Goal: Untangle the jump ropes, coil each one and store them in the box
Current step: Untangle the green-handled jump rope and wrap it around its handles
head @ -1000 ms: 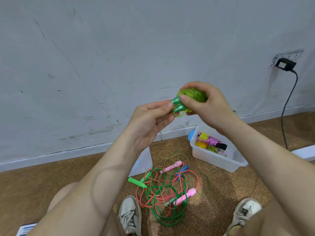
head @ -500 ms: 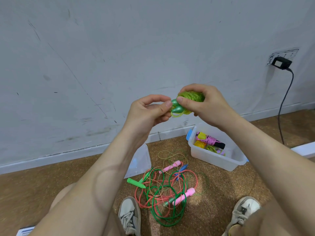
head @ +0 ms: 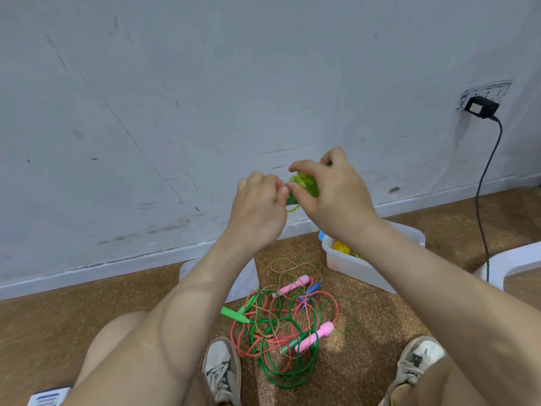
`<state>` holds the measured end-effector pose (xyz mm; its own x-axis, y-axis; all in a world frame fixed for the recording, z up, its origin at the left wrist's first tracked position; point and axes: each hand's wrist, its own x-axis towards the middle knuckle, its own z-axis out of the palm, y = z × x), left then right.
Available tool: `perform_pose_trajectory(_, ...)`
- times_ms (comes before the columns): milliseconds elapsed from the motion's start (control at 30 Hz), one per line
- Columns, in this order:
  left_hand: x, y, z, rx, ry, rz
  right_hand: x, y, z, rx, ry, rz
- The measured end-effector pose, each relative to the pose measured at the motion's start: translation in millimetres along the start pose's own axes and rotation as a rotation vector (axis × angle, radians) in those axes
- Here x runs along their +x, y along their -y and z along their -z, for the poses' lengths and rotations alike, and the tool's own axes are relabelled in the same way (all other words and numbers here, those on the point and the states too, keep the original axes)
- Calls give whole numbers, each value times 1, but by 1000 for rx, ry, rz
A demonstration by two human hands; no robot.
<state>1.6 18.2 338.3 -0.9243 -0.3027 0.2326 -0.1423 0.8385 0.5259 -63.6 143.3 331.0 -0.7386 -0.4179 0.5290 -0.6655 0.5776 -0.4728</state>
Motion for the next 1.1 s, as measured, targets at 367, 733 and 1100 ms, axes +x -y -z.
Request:
perform_pose_trajectory(367, -2, -9, 3, -187, -56, 29, 4, 2, -4, 435, 95, -392)
perform_pose_trajectory(733, -4, 2, -5, 39, -117, -296, 5, -10, 16, 680, 532, -607)
perform_pose_trajectory(1100, -2, -13, -6, -383, -278, 3, 2, -7, 7, 670, 283, -475)
